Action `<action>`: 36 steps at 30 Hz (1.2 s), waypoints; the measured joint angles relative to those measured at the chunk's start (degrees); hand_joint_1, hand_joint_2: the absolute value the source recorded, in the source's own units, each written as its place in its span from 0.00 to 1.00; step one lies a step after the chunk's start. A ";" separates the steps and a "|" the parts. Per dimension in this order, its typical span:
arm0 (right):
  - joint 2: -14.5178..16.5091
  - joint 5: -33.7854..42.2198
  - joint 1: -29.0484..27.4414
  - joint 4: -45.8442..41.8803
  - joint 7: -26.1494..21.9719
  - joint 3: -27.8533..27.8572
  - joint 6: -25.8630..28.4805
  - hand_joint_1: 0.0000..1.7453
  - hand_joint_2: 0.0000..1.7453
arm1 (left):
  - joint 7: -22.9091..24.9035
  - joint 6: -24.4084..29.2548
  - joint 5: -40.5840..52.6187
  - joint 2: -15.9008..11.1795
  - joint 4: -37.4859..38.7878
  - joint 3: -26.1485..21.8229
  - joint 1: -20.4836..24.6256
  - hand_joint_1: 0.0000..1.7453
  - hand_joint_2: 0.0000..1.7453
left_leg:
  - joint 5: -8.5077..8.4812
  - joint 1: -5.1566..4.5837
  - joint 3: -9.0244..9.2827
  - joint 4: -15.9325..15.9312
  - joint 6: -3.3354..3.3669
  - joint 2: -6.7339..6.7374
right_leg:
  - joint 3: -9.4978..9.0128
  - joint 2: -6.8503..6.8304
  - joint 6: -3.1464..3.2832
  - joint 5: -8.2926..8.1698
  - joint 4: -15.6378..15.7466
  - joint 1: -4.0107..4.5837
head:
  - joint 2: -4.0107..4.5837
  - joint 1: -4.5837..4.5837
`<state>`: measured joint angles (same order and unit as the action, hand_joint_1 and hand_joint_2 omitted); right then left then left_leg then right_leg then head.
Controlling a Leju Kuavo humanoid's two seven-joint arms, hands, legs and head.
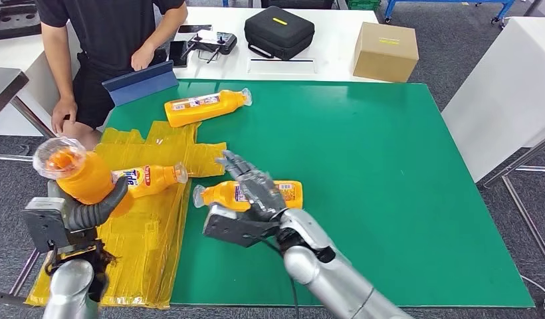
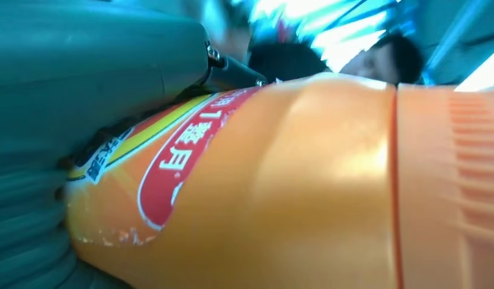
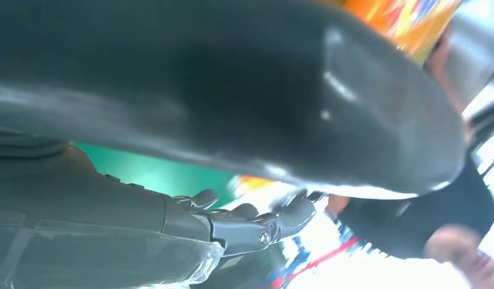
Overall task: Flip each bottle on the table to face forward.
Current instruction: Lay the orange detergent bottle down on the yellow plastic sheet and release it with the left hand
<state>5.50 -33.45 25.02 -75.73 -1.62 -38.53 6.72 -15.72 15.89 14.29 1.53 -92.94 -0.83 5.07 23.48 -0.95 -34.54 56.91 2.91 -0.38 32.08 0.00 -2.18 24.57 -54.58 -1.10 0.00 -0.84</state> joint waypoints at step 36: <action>-1.21 4.18 5.02 -0.11 -9.95 13.11 -6.94 0.00 0.00 | 12.26 21.65 59.24 -13.02 1.48 9.56 -18.48 1.00 1.00 | 0.00 0.00 0.03 -0.01 0.00 -0.02 | 0.03 -0.01 0.01 0.00 0.01 0.01 | 0.00 0.01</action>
<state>4.29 -29.27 30.04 -75.84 -11.57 -25.42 -0.22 -3.46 37.54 73.54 -11.49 -91.46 8.73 -13.41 23.48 -0.95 -34.51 56.90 2.91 -0.40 32.11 -0.01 -2.17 24.57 -54.57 -1.10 0.00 -0.83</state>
